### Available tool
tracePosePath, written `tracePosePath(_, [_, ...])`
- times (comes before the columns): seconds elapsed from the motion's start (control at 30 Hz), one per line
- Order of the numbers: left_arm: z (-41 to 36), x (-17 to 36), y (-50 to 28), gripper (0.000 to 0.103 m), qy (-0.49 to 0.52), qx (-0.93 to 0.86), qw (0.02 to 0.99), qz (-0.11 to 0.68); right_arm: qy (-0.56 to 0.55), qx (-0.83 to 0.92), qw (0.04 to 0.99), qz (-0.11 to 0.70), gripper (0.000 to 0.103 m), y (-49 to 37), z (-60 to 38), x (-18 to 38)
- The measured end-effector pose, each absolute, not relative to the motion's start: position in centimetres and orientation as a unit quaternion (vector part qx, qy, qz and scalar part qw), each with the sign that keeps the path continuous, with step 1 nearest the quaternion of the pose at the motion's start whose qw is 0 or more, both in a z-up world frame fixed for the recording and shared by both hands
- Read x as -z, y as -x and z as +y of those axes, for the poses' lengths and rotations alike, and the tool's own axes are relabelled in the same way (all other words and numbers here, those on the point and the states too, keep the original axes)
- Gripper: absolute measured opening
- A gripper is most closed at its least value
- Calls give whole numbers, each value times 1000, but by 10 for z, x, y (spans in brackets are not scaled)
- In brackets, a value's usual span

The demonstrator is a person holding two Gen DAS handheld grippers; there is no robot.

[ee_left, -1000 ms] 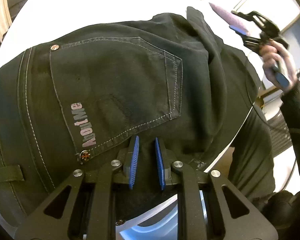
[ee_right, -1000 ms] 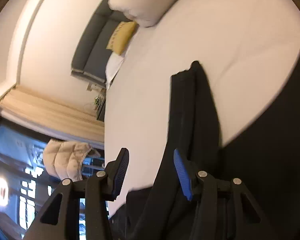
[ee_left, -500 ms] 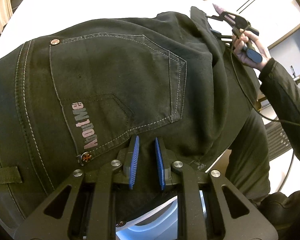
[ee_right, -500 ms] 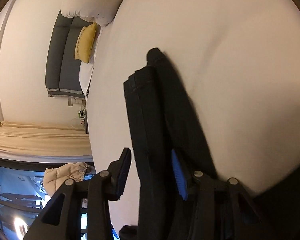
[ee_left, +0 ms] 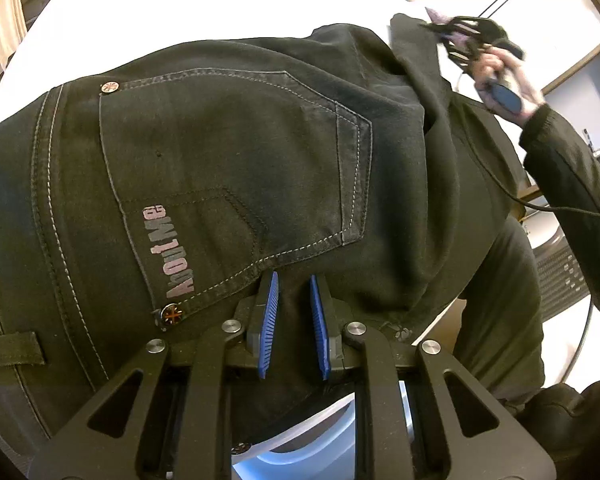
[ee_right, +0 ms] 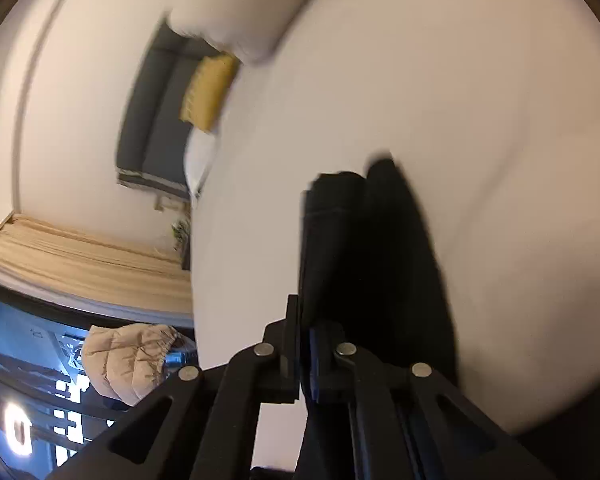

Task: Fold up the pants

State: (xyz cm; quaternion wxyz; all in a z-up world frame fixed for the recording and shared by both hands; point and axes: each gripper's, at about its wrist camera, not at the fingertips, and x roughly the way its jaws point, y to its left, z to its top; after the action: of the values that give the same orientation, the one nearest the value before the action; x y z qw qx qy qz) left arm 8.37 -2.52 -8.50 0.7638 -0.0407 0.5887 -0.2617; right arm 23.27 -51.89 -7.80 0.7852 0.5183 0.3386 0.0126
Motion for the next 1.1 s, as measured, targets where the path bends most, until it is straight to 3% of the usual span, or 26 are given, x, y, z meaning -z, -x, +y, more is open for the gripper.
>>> tracePosePath(0.23, [-31, 84, -80, 17, 31, 261, 768, 584, -523, 44, 817, 238, 5, -116, -570, 21])
tracePosePath(0.47, [-37, 82, -78, 17, 21, 255, 770, 584, -618, 181, 743, 182, 5, 31, -599, 84])
tracePosePath(0.67, [-49, 78, -78, 17, -2, 249, 770, 587, -643, 169, 724, 183, 9, 43, -600, 104])
tracePosePath(0.73, [-52, 78, -77, 17, -5, 245, 772, 586, -645, 154, 726, 181, 18, 42, -604, 105])
tracePosePath(0.8, [-55, 80, -75, 17, -7, 241, 774, 585, -647, 142, 728, 179, 35, 34, -606, 105])
tracePosePath(0.93, [-57, 80, -73, 17, -10, 239, 776, 584, -660, 134, 719, 173, 35, 20, -609, 108])
tracePosePath(0.97, [-58, 80, -73, 17, -10, 238, 776, 584, -668, 131, 713, 169, 34, 20, -611, 114])
tracePosePath(1.03, [-59, 80, -73, 17, -10, 238, 776, 585, -671, 135, 708, 176, 7, 18, -614, 120])
tracePosePath(1.1, [-58, 80, -73, 17, -6, 237, 775, 586, -662, 151, 711, 184, 5, 24, -618, 121])
